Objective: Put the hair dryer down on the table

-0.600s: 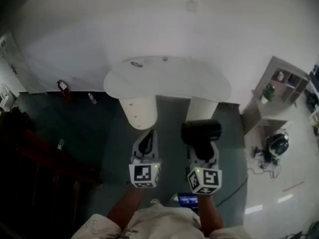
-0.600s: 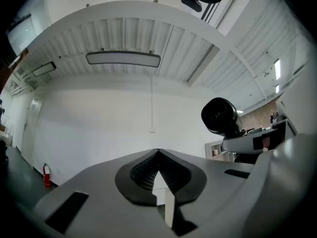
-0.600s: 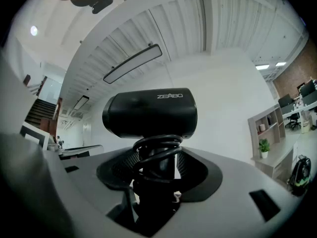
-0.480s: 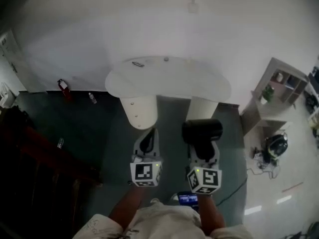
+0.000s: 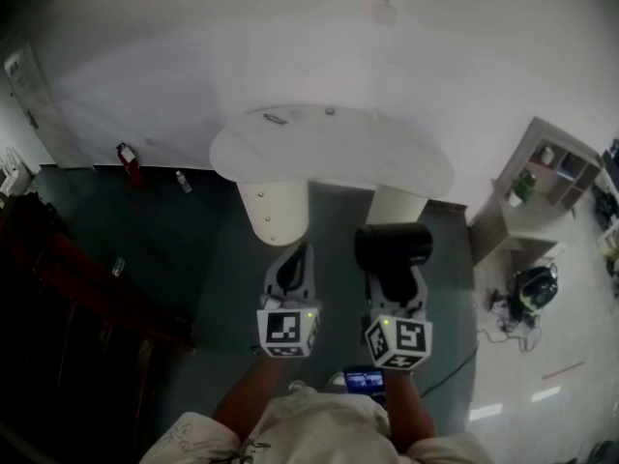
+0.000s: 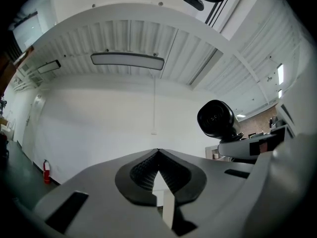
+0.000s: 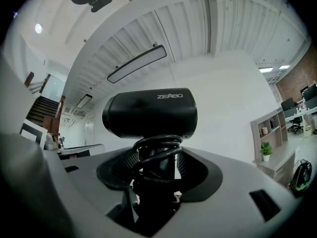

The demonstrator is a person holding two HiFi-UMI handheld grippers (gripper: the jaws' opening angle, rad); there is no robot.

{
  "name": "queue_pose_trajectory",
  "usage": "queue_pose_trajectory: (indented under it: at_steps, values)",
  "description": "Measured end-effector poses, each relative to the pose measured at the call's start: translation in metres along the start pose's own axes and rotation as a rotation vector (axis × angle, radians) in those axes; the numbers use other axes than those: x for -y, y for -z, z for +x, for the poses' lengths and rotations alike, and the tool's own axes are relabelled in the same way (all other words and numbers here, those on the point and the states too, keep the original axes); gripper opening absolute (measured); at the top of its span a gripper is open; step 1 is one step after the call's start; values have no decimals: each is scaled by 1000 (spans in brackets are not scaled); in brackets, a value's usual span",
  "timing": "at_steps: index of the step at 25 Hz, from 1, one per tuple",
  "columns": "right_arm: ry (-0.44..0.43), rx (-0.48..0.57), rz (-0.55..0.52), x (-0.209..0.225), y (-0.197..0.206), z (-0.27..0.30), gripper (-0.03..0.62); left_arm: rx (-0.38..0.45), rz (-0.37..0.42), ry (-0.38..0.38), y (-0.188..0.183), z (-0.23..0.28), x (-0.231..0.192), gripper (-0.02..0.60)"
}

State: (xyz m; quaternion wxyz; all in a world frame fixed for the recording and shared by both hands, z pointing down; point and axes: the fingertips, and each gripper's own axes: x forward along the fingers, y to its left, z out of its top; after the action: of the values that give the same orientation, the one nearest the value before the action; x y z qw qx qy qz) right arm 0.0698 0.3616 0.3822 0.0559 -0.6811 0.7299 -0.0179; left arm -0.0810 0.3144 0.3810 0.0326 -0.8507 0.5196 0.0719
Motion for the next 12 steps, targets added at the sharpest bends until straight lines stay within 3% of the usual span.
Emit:
queue_pose_trajectory:
  at_steps: [12]
  values:
    - [-62, -6, 33, 35, 6, 31, 249, 6, 2, -38, 8, 34, 27, -5]
